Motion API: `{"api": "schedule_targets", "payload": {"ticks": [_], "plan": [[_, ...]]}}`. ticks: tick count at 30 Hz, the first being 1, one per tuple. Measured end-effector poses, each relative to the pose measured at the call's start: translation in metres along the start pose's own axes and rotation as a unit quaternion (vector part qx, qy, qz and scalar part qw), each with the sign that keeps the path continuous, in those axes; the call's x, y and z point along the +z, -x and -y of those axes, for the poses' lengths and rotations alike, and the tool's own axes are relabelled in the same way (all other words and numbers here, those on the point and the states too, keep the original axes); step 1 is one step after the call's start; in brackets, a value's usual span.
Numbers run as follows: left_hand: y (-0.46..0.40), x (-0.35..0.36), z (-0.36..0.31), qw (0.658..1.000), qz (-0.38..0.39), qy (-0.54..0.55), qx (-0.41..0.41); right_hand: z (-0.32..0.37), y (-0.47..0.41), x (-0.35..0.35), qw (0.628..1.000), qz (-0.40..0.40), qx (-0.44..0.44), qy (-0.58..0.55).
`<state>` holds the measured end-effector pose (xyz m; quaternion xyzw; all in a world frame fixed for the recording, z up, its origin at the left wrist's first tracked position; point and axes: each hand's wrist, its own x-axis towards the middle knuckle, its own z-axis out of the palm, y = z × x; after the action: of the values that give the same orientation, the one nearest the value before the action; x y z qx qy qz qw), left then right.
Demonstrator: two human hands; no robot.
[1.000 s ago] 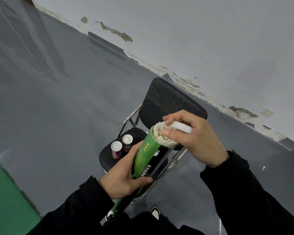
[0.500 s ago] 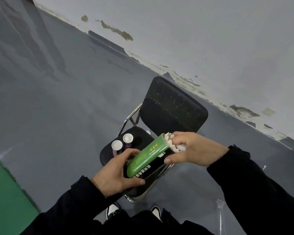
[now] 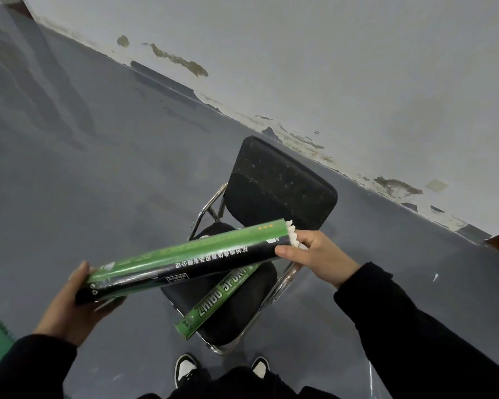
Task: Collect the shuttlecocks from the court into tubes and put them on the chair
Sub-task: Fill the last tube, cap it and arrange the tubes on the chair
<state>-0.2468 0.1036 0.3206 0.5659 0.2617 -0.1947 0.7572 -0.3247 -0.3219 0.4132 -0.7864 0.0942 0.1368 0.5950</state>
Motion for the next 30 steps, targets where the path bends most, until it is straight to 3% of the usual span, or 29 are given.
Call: {"api": "schedule_targets", "payload": {"ticks": [3, 6, 8, 12, 16, 25, 30], "plan": [[-0.009, -0.003, -0.004, 0.999, -0.021, 0.046, 0.001, 0.000, -0.003, 0.005, 0.997, -0.013, -0.024, 0.070], [-0.020, -0.011, 0.002, 0.998, -0.046, 0.042, 0.001, 0.006, -0.001, 0.013, 0.983, -0.120, -0.070, 0.122], [-0.021, -0.010, 0.003, 0.998, -0.046, 0.041, -0.002, 0.007, -0.001, 0.018, 0.975, -0.141, -0.099, 0.144], [-0.025, -0.013, 0.005, 0.997, -0.052, 0.045, -0.023, 0.005, 0.002, 0.025, 0.988, -0.047, -0.114, 0.095], [-0.034, -0.024, 0.003, 0.996, -0.072, 0.040, -0.030, -0.001, 0.007, 0.027, 0.997, 0.061, -0.030, 0.040], [-0.044, -0.025, -0.010, 0.998, -0.066, -0.002, -0.022, -0.010, 0.012, 0.026, 0.984, 0.159, 0.072, 0.027], [-0.039, -0.021, -0.008, 0.998, -0.065, -0.009, -0.018, -0.001, 0.015, 0.022, 0.954, 0.215, 0.178, -0.104]]}}
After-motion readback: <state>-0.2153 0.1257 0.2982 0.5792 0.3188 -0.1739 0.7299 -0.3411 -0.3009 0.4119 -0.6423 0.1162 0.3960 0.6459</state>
